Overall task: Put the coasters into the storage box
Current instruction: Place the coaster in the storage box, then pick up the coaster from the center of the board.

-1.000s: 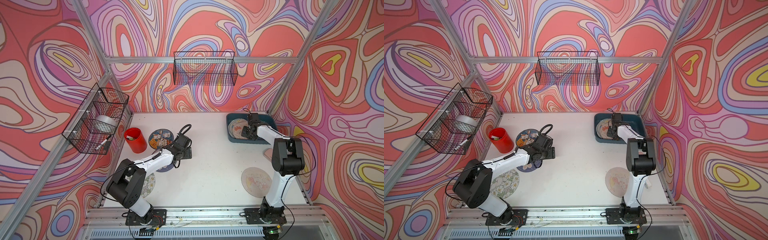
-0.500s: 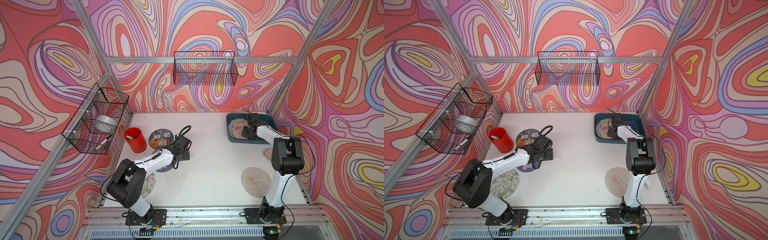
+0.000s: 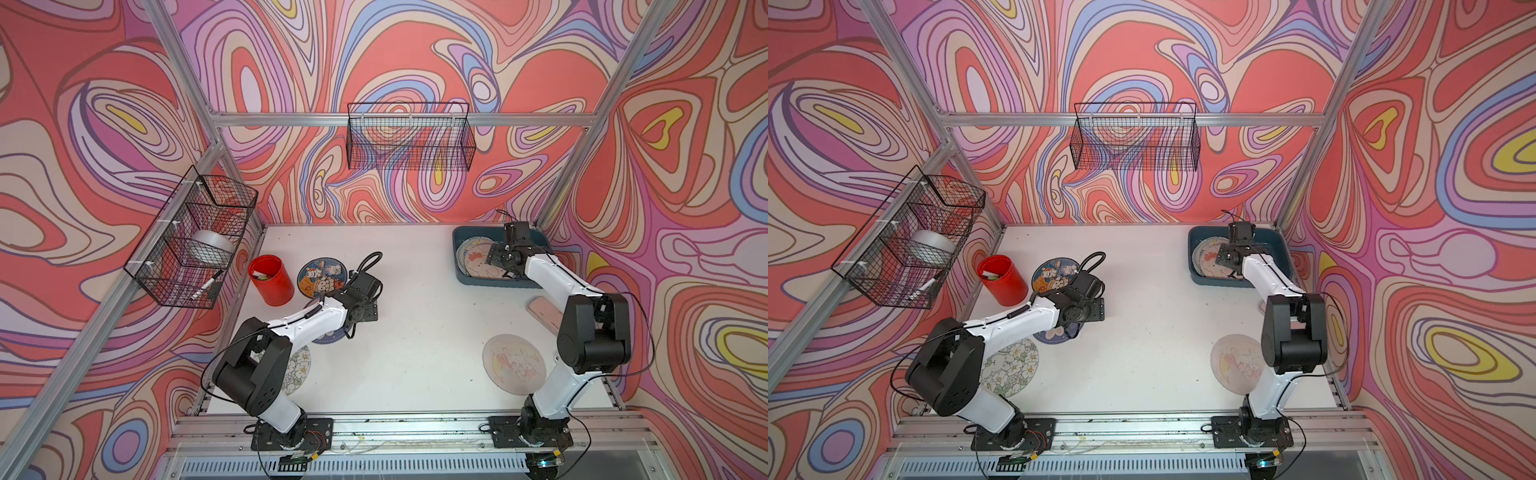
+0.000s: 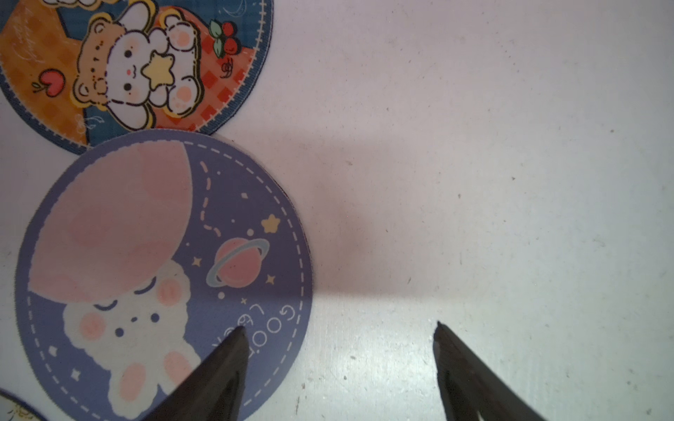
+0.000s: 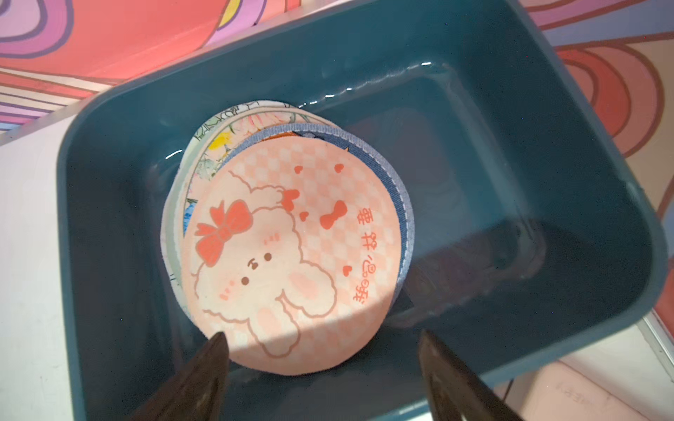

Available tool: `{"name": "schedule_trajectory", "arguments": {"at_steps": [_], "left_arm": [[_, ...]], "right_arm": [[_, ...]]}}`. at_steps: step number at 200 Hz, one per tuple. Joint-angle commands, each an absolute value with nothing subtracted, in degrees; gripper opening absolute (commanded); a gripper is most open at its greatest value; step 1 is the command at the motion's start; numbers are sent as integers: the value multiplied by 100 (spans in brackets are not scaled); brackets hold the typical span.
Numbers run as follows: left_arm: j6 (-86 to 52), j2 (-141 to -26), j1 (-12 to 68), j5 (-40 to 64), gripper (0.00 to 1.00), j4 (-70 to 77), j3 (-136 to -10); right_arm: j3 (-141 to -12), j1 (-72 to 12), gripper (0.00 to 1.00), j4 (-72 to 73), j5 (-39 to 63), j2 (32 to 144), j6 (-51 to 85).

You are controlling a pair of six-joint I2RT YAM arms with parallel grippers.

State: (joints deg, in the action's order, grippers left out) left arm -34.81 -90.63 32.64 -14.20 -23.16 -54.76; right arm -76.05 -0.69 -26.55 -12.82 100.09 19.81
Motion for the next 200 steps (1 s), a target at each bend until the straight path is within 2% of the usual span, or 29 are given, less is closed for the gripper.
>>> {"name": "schedule_trajectory", "arguments": {"at_steps": [1,41,70,132,200], "left_arm": [[-3606,-8975,3287,-1604,81,-2426,-5555],[-3638,-8929,3289,-1637,81,-2407,-5511],[-3686,-8919,3295,-1608,81,-2408,-5484],[-3675,-8763,3287,-1713,81,-2472,-5388],[-3628,-8692,3287,-1730,82,-2546,-5274]], "right_arm": [[-7425,-53,83,-2575,-1297,9579,2022],[-7183,-103,82,-2428,-404,9162,2117],[-7153,-346,83,-2476,-222,9099,2134],[-7393,-1379,83,-2602,19,9275,2045],[-7647,-2439,83,-2467,408,9975,2248]]}}
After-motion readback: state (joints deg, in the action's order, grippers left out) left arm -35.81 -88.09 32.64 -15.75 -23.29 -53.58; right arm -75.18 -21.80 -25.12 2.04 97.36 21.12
